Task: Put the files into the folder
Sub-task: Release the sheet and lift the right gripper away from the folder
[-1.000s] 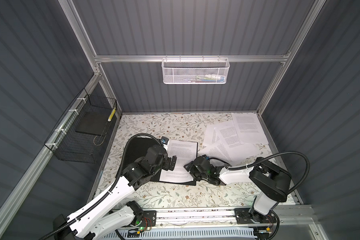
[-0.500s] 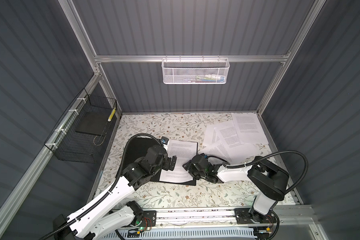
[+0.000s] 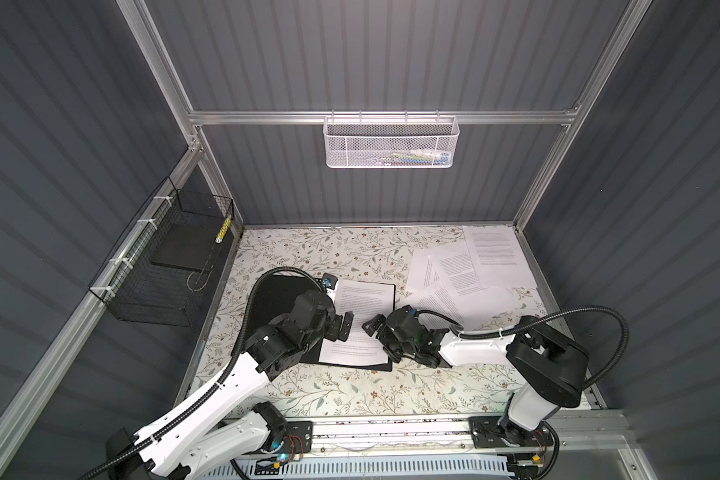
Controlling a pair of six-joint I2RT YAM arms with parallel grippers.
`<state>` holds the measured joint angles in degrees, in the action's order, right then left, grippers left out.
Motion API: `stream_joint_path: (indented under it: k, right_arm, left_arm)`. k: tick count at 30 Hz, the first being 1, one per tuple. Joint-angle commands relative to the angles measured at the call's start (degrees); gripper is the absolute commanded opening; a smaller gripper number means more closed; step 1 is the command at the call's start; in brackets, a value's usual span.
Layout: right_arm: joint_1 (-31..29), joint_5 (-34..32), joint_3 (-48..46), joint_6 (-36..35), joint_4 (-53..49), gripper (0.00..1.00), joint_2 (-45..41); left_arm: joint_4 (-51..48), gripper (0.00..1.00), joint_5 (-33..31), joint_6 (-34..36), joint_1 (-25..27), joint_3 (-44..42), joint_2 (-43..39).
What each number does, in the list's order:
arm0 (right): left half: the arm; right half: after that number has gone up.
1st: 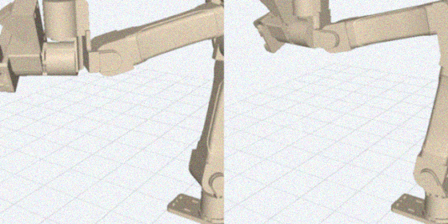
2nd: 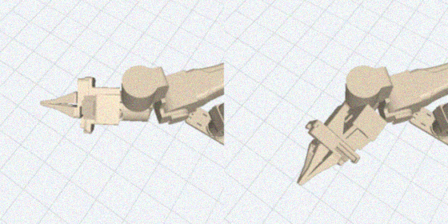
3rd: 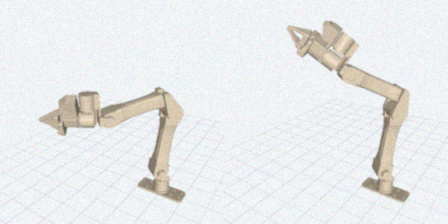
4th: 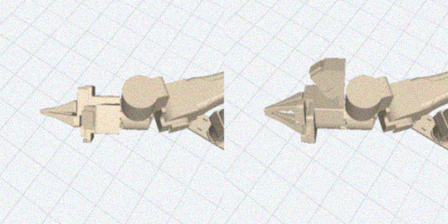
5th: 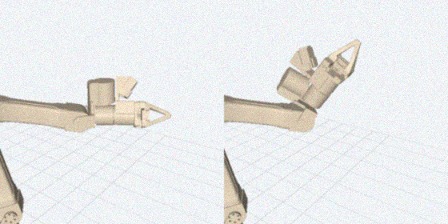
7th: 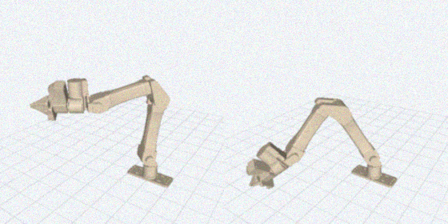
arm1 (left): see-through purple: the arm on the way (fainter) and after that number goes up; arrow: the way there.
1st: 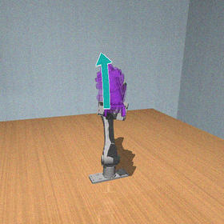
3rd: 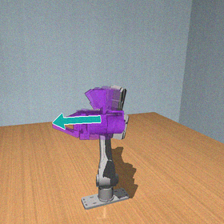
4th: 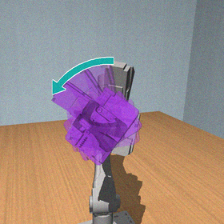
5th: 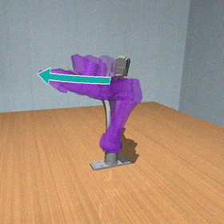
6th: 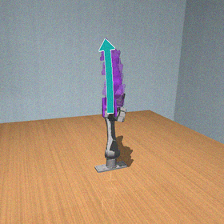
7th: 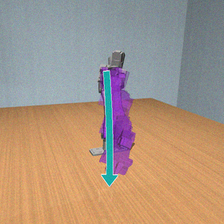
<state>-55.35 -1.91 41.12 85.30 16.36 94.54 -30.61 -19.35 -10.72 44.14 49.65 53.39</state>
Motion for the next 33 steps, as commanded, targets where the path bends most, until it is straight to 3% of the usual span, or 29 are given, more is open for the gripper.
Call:
stream_joint_path:
  k: [1,6,12,15,24,33]
  right_arm:
    - [-0.65,-3.49,-3.27,0.10,-12.04,0.99,-2.65]
    - [0.62,-5.77,-5.52,-3.92,-20.83,0.99,-8.63]
    - [8.43,1.17,2.97,-22.83,-27.72,0.99,-6.43]
    - [10.54,3.23,8.12,-28.10,-28.22,0.99,-3.18]
    - [14.78,7.84,15.04,-31.03,-26.68,0.99,4.53]
    - [15.18,11.24,20.29,-31.94,-25.51,0.99,11.04]
  left_arm:
    - [-0.05,1.00,0.65,-0.27,-0.44,-0.77,-0.65]
    - [-0.01,1.00,0.76,-0.31,-0.44,-0.73,-0.65]
    - [0.17,1.00,1.04,-0.30,-0.46,-0.57,-0.44]
    - [-0.06,1.00,1.00,-0.18,-0.46,-0.68,-0.12]
    - [-0.08,1.00,0.24,-0.01,-0.46,-0.71,-0.50]
    - [0.23,1.00,0.36,-0.01,-0.46,-0.56,-0.30]
